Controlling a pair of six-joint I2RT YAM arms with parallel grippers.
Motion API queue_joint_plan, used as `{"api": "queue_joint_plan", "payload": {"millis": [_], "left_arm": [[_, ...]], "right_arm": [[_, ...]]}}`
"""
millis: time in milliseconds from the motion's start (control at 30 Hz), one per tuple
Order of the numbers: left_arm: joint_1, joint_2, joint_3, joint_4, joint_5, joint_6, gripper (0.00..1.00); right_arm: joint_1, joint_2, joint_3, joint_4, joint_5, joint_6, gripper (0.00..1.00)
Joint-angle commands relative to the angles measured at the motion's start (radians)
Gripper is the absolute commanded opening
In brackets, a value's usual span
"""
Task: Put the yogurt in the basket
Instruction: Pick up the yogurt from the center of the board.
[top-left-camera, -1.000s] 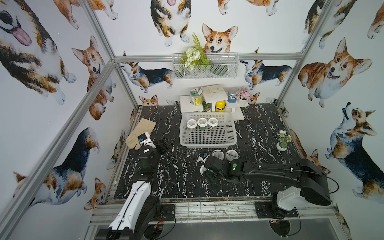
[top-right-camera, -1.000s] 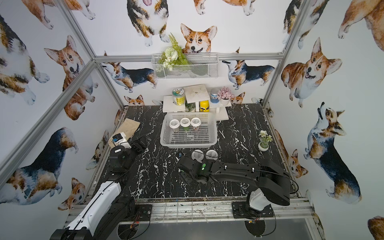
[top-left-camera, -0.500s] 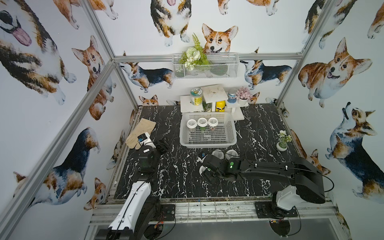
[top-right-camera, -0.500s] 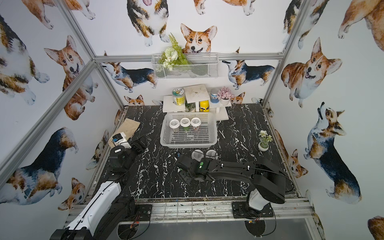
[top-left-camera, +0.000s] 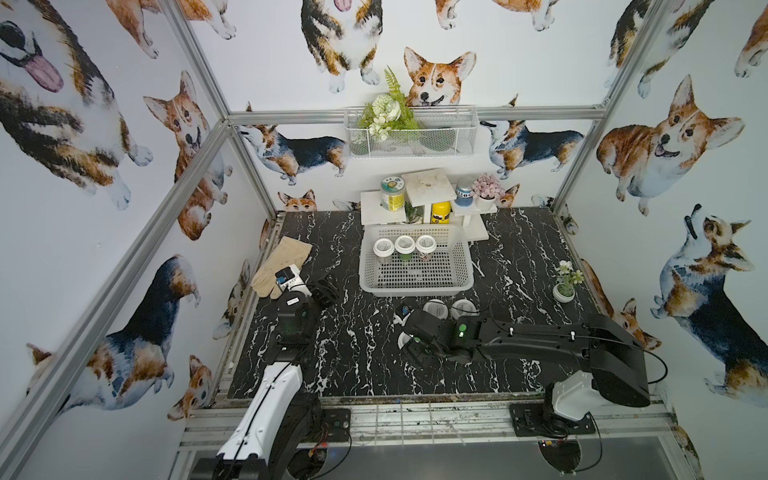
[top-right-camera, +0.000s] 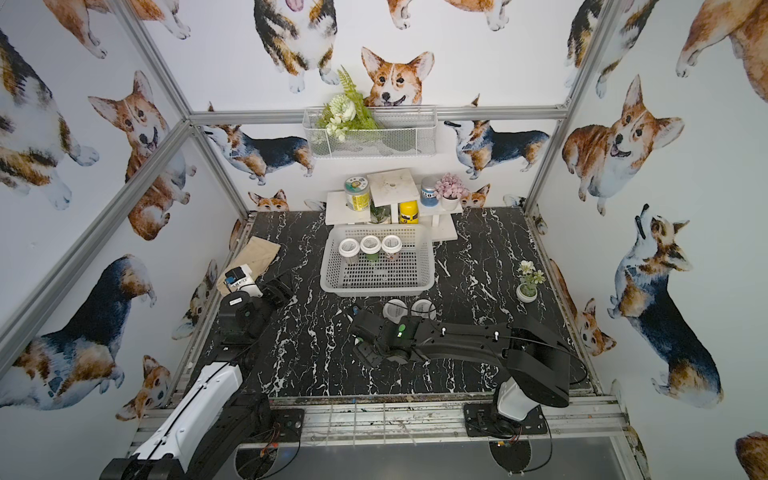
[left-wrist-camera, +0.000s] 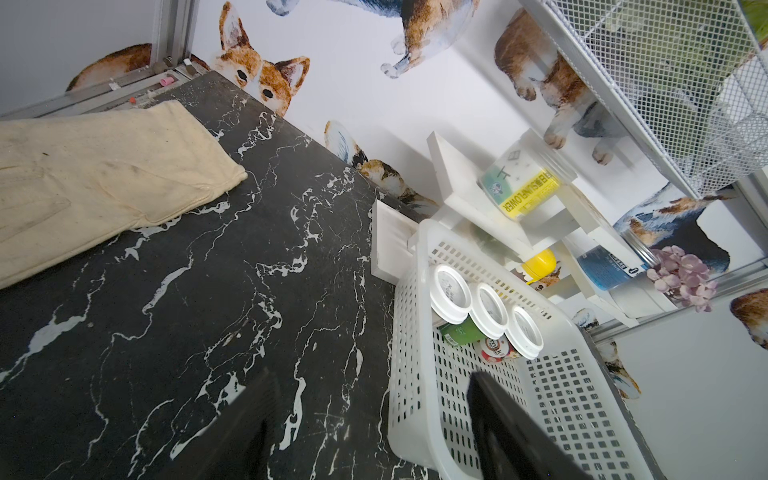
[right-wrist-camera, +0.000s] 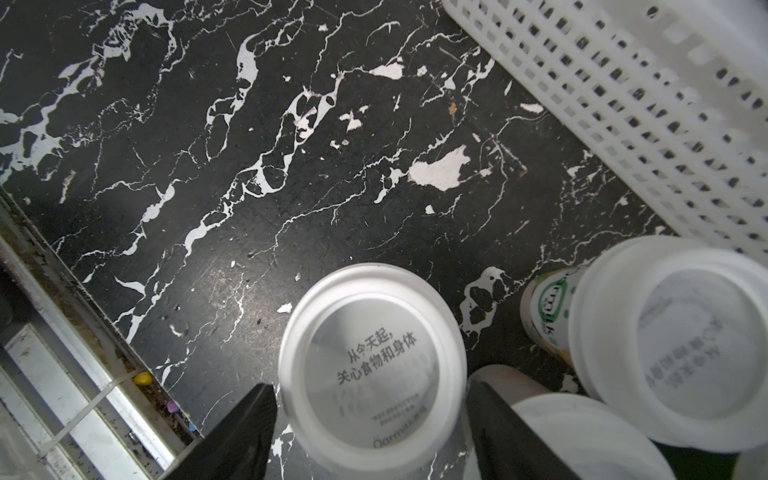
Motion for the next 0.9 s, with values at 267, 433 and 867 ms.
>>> {"api": "queue_joint_plan", "payload": {"millis": [267,433,867], "left_arm": [[0.0,0.002,0.0,0.017,-0.001,0.007,0.77],[0.0,0.002,0.001,0.018,-0.001,0.007,0.77],[0.0,0.011,0.004,0.017,-0.001,0.005,0.77]], "right_arm": [[0.004,0.032,0.027,-0.025,0.021,-0.007,0.75],[0.004,0.027,0.026,-0.027,0.025,-0.003,0.7],[0.005,-0.026,0.034,-0.05,0.057,-0.005,0.7]]}}
